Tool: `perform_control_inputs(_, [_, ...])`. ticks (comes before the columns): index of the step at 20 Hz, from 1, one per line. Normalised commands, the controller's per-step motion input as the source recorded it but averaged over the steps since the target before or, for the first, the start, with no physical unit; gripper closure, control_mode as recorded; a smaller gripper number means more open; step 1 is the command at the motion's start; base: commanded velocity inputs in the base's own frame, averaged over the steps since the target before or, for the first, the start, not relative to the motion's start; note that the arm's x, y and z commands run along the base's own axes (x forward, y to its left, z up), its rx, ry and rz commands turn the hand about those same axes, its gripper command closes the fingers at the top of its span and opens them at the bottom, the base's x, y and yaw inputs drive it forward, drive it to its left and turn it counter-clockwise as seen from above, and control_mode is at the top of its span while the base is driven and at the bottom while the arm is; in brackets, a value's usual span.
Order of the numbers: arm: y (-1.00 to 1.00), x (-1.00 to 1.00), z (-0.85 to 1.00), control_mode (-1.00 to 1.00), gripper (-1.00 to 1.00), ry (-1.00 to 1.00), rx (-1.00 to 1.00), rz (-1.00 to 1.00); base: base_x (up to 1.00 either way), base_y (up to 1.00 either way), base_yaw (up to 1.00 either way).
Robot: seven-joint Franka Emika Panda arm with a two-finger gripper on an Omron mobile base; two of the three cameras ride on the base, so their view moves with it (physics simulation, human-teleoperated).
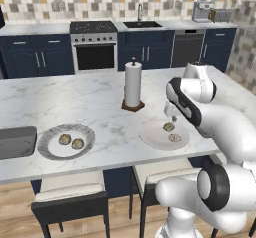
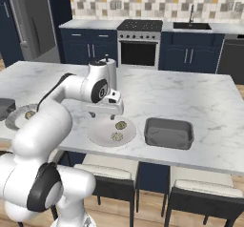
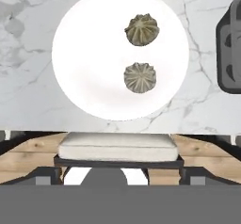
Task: Place two dumplings into each of the tupperware containers and then place the containers in the fridge.
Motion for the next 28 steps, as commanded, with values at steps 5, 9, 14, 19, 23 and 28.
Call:
perform_control_inputs(5, [-0.07, 0.20, -0.40, -1.00, -1.00, 0.11, -0.01, -0.06, 0.00, 0.00, 0.00])
perform_control_inputs(9, [-0.18, 0.21, -0.37, -1.00, -1.00, 0.07, 0.00, -0.08, 0.00, 0.00, 0.00])
perform_control_inputs(14, [-0.08, 0.28, -0.36, -1.00, -1.00, 0.05, 0.00, -0.08, 0.00, 0.00, 0.00])
perform_control_inputs(19, [-0.03, 0.38, -0.36, -1.00, -1.00, 0.04, 0.00, -0.05, 0.00, 0.00, 0.00])
perform_control_inputs(23, [-0.07, 0.33, -0.34, -1.00, -1.00, 0.03, 0.00, -0.04, 0.00, 0.00, 0.00])
perform_control_inputs(28, [-0.01, 0.41, -0.35, -1.00, -1.00, 0.01, 0.00, -0.04, 0.00, 0.00, 0.00])
